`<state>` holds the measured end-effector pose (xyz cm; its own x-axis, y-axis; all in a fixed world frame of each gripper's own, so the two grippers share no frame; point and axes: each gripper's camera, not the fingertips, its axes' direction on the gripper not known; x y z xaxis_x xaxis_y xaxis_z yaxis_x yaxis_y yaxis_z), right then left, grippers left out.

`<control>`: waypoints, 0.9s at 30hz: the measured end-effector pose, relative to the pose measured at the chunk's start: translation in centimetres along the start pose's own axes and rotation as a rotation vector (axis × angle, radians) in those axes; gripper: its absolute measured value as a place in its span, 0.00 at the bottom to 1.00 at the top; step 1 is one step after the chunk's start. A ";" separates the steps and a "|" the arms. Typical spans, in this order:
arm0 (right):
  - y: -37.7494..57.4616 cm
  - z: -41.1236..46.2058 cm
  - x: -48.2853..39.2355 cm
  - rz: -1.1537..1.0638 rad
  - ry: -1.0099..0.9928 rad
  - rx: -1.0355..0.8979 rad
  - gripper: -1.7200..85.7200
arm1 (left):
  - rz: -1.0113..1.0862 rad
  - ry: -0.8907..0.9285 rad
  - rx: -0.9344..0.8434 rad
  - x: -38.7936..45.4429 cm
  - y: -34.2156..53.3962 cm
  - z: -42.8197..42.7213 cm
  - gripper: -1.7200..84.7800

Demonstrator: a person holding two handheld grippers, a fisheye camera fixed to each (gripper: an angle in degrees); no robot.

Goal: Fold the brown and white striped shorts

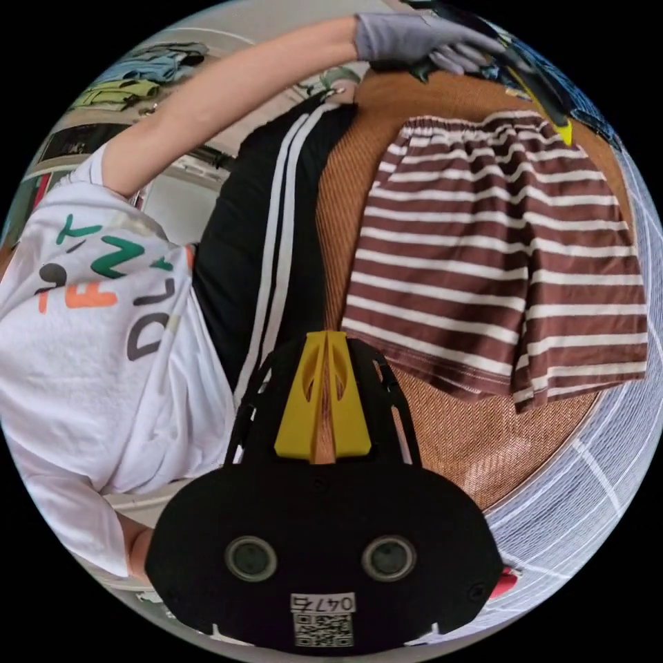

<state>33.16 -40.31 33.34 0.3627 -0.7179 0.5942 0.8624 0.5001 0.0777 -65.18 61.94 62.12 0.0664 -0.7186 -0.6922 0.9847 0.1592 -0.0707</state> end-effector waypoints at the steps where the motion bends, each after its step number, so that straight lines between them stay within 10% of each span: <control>1: -0.2 -0.3 -0.5 0.007 0.006 0.036 0.01 | -0.012 -0.045 -0.040 -0.1 -0.9 1.4 0.01; 11: -4.8 -2.2 -2.0 0.126 0.102 0.228 0.01 | -0.739 0.098 0.286 -11.3 10.6 -0.8 0.01; 27: -21.1 6.7 -14.0 -0.138 0.472 0.000 0.00 | -0.552 -0.131 0.137 -6.9 17.0 -5.0 0.01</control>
<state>7.56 -37.57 28.78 0.3657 -0.9185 0.1504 0.9137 0.3851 0.1300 -49.70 72.98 62.14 -0.4514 -0.7496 -0.4842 0.8907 -0.3454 -0.2957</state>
